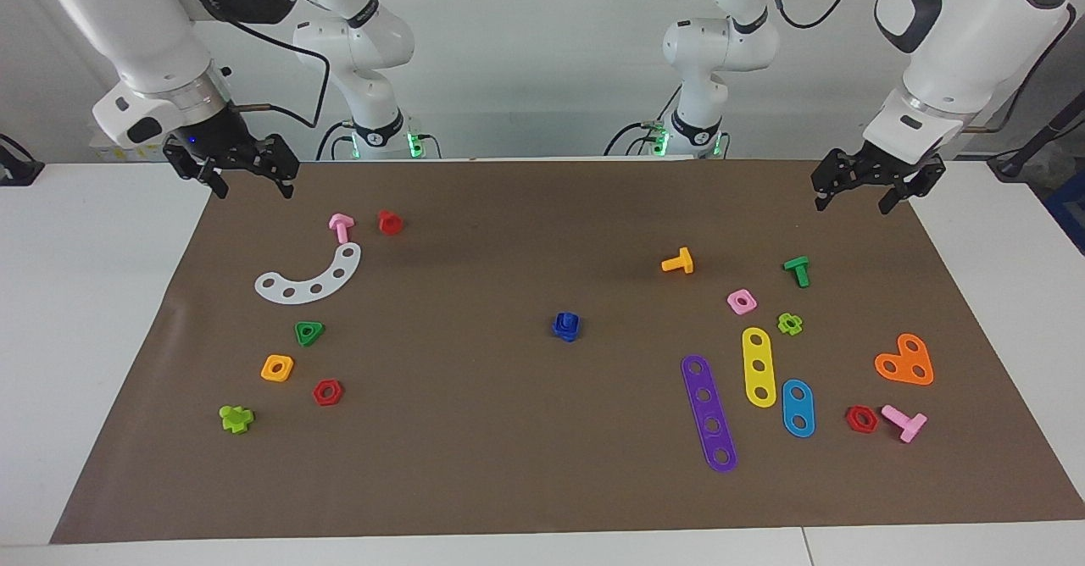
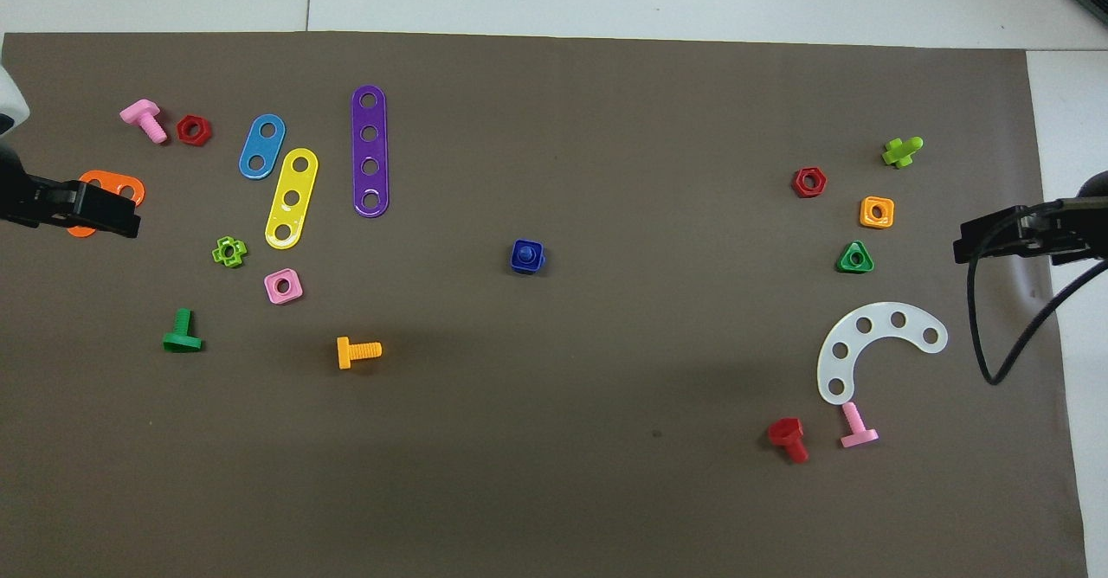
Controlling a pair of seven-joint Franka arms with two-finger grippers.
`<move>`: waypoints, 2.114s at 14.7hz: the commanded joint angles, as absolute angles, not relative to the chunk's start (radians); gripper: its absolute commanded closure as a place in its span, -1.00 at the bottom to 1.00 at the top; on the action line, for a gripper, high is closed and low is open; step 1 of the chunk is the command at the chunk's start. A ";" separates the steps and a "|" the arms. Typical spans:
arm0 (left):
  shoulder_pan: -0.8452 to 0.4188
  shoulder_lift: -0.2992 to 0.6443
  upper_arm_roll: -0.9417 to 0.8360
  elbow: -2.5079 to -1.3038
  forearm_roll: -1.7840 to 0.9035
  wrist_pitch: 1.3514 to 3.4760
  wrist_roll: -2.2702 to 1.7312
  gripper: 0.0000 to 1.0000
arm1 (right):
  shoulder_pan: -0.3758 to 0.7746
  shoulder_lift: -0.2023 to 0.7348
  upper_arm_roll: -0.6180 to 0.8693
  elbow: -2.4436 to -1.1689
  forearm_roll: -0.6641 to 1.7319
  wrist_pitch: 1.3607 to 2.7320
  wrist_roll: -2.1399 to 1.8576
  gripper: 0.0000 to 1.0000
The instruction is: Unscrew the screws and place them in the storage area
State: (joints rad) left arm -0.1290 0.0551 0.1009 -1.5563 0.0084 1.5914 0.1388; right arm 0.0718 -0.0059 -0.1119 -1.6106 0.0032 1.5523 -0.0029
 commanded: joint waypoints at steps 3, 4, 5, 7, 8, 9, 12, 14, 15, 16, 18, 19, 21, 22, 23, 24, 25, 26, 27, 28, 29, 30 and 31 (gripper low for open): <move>-0.133 0.028 0.103 -1.589 0.032 1.617 0.129 -1.00 | 0.064 -0.028 -0.103 -1.632 0.003 1.557 0.003 -1.00; -0.140 0.026 0.103 -1.592 0.032 1.615 0.132 -1.00 | 0.063 -0.028 -0.103 -1.632 0.003 1.557 0.003 -1.00; -0.146 0.018 0.101 -1.607 0.032 1.618 0.133 -1.00 | 0.064 -0.028 -0.103 -1.632 0.003 1.557 0.003 -1.00; -0.184 0.006 0.101 -1.650 0.032 1.675 0.170 -1.00 | 0.064 -0.028 -0.103 -1.632 0.003 1.557 0.003 -1.00; -0.213 0.003 0.101 -1.670 0.032 1.693 0.169 -1.00 | 0.064 -0.028 -0.103 -1.632 0.003 1.557 0.003 -1.00; -0.250 0.018 0.101 -1.672 0.031 1.697 0.152 -1.00 | 0.064 -0.028 -0.103 -1.632 0.003 1.557 0.003 -1.00; -0.366 0.093 0.100 -1.674 0.022 1.796 -0.056 -1.00 | 0.064 -0.028 -0.103 -1.632 0.003 1.557 0.003 -1.00; -0.428 0.149 0.101 -1.674 0.011 1.853 -0.106 -1.00 | 0.064 -0.028 -0.103 -1.632 0.003 1.557 0.003 -1.00; -0.449 0.173 0.100 -1.680 -0.015 1.915 -0.147 -1.00 | 0.064 -0.028 -0.103 -1.632 0.003 1.557 0.003 -1.00; -0.469 0.187 0.100 -1.687 -0.032 1.963 -0.159 -1.00 | 0.064 -0.028 -0.103 -1.632 0.003 1.557 0.003 -1.00; -0.520 0.256 0.101 -1.666 -0.083 2.005 -0.185 -1.00 | 0.063 -0.028 -0.103 -1.632 0.003 1.557 0.003 -1.00; -0.558 0.311 0.103 -1.657 -0.090 2.057 -0.233 -1.00 | 0.064 -0.028 -0.103 -1.632 0.003 1.557 0.003 -1.00; -0.610 0.400 0.103 -1.628 -0.092 2.135 -0.300 -1.00 | 0.063 -0.028 -0.103 -1.632 0.003 1.557 0.003 -1.00; -0.630 0.440 0.104 -1.603 -0.092 2.161 -0.325 -1.00 | 0.064 -0.028 -0.103 -1.632 0.003 1.557 0.003 -1.00; -0.637 0.468 0.103 -1.592 -0.091 2.193 -0.328 -1.00 | 0.064 -0.028 -0.103 -1.632 0.003 1.557 0.003 -1.00; -0.653 0.478 0.103 -1.594 -0.086 2.221 -0.328 -1.00 | 0.064 -0.028 -0.103 -1.632 0.003 1.557 0.003 -1.00; -0.667 0.486 0.104 -1.603 -0.083 2.238 -0.328 -1.00 | 0.064 -0.028 -0.103 -1.632 0.003 1.557 0.003 -1.00; -0.670 0.489 0.103 -1.611 -0.078 2.247 -0.328 -0.99 | 0.063 -0.028 -0.103 -1.632 0.003 1.557 0.003 -1.00; -0.673 0.489 0.101 -1.630 -0.078 2.262 -0.324 -0.96 | 0.064 -0.028 -0.103 -1.634 0.003 1.557 0.003 -1.00; -0.681 0.491 0.101 -1.644 -0.078 2.276 -0.321 -0.94 | 0.063 -0.028 -0.103 -1.634 0.003 1.557 0.003 -1.00; -0.695 0.491 0.101 -1.663 -0.078 2.284 -0.318 -0.93 | 0.064 -0.028 -0.103 -1.632 0.003 1.557 0.003 -1.00; -0.701 0.491 0.101 -1.672 -0.077 2.284 -0.318 -0.93 | 0.063 -0.028 -0.103 -1.632 0.003 1.557 0.003 -1.00; -0.710 0.492 0.101 -1.674 -0.077 2.286 -0.318 -0.92 | 0.064 -0.028 -0.103 -1.632 0.003 1.557 0.003 -1.00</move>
State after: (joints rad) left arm -0.6758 0.4970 0.0825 -1.6448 -0.0734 2.2549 -0.3227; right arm 0.0718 -0.0059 -0.1119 -1.6107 0.0032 1.5523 -0.0029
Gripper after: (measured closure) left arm 0.035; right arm 0.000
